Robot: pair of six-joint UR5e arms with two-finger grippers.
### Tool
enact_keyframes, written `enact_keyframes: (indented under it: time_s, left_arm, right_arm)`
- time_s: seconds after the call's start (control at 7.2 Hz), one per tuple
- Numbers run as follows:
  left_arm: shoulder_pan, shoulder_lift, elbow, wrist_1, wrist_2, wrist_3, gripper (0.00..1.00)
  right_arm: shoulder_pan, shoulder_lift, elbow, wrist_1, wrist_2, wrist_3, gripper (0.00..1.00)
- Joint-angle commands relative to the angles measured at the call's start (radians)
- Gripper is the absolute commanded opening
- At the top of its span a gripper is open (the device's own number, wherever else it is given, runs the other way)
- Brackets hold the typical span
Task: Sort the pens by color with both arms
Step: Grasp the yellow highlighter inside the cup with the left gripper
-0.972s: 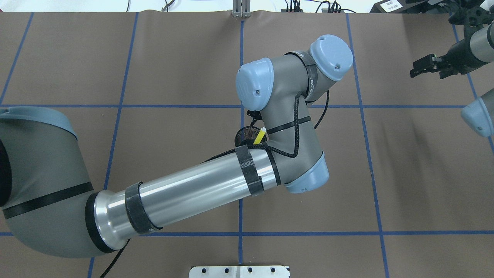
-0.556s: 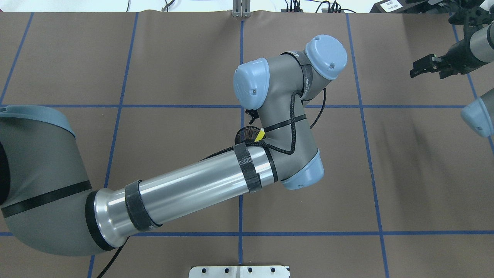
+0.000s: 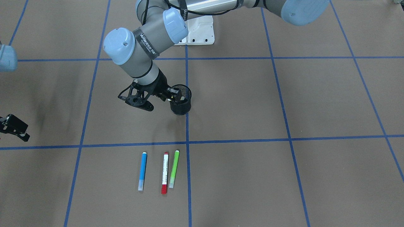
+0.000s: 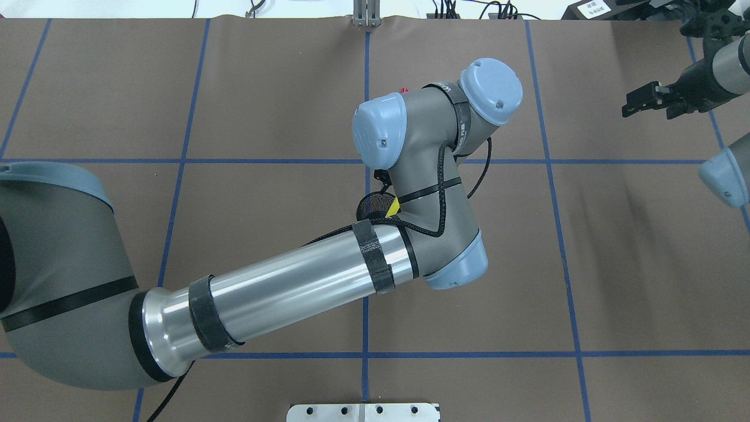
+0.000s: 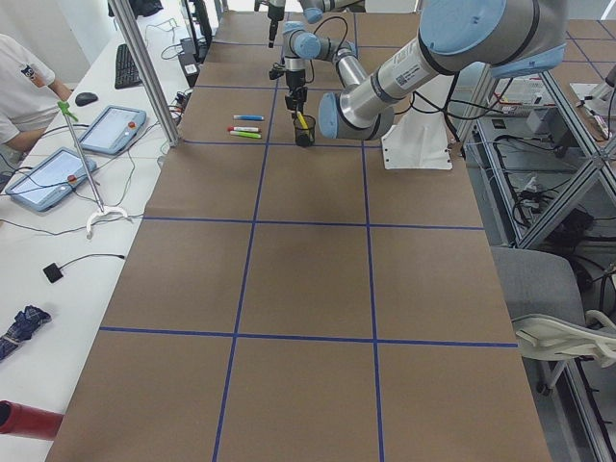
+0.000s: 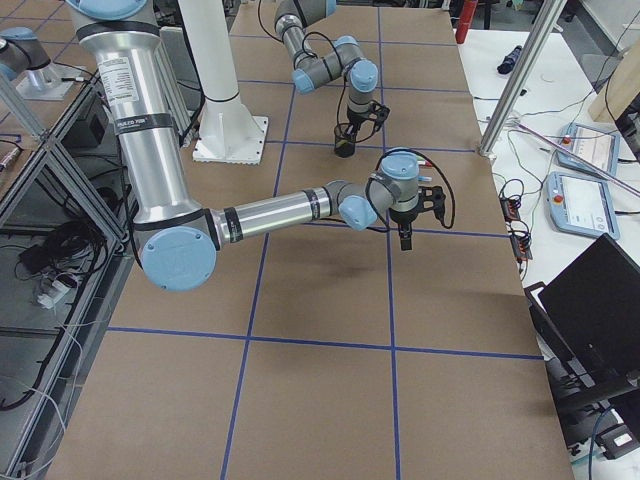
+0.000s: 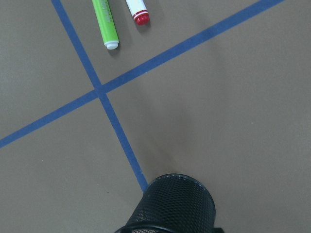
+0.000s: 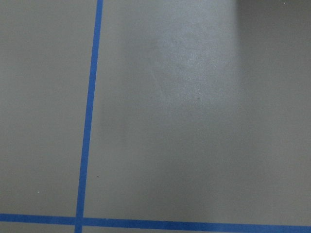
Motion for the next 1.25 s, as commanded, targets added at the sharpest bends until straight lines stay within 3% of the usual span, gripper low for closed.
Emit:
enact_keyframes:
  time_s: [0.0, 0.14, 0.28, 0.42, 1.11]
  left_arm:
    - [0.000, 0.000, -0.005, 0.004, -0.002, -0.001, 0.40]
    - [0.000, 0.000, -0.005, 0.006, -0.002, -0.001, 0.30]
    - [0.000, 0.000, -0.006, 0.011, -0.002, -0.002, 0.10]
    - [0.000, 0.000, -0.021, 0.021, -0.002, -0.004, 0.00]
    - [-0.062, 0.000, -0.214, 0.115, -0.044, -0.011, 0.00]
  right_arm:
    - [0.000, 0.005, 0.000, 0.001, 0.000, 0.001, 1.00]
    - [0.000, 0.005, 0.000, 0.001, 0.000, 0.001, 1.00]
    - [0.000, 0.005, 0.000, 0.001, 0.000, 0.001, 1.00]
    - [0.000, 0.012, 0.000, -0.001, 0.000, 0.001, 1.00]
    - [0.000, 0.022, 0.000, 0.001, 0.002, 0.006, 1.00]
